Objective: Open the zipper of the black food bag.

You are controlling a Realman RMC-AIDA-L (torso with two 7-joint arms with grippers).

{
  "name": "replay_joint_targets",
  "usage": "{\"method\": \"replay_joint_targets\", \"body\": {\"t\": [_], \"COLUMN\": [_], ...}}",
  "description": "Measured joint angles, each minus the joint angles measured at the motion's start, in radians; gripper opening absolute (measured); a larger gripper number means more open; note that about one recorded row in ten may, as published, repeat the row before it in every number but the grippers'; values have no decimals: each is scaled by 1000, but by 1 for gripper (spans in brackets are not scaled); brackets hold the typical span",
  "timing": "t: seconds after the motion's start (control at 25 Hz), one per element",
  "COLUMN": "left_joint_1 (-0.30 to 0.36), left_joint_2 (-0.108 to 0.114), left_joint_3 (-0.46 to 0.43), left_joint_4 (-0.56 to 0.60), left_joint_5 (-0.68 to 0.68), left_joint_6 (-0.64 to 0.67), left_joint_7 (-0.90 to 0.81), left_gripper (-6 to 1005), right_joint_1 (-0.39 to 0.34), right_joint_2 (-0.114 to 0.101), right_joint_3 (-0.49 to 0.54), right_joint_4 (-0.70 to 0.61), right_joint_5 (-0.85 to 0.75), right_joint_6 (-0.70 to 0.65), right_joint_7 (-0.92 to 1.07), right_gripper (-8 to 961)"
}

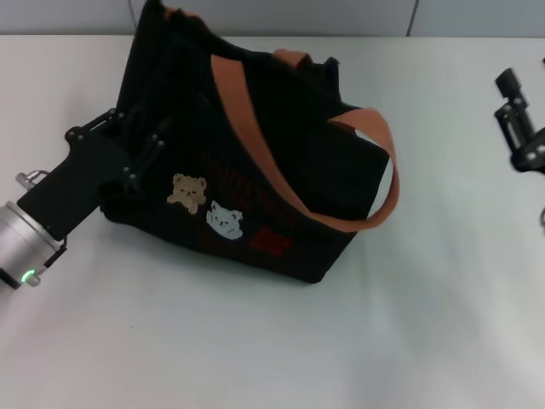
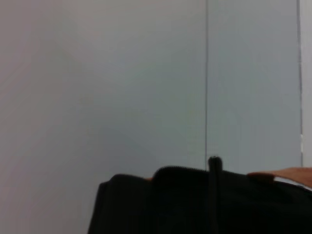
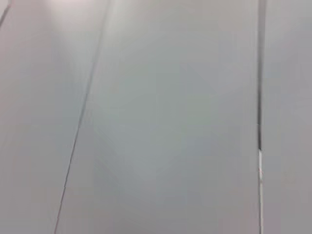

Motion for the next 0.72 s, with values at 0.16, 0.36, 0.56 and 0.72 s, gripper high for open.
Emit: {"method": "replay_joint_targets", "body": {"t": [0.16,0.36,0.56,0.72], "left_joint_1": [38,151,218,218], "left_joint_2": [6,37,114,126], "left_joint_3": [-28,-23,61,140], "left_joint_4": [20,168,324,378], "left_joint_5": [0,20,174,321], "left_joint_6": [57,277,505,521], "left_joint_7": [-52,-219,-313,-340], "left_gripper": [280,503,765,834], "right_joint_1": [6,15,11,47], "right_joint_2": [-1,-5,-34,-54], "right_joint_3": [-11,-132,-363,-588], "right_joint_4": [-97,-292,-451,-478], "right_joint_5": [-9,-104,-203,-273], "right_joint_6": [-2,-67,-260,-369], "right_joint_7": [232,538,676,676], "right_gripper": [462,672,796,796]}}
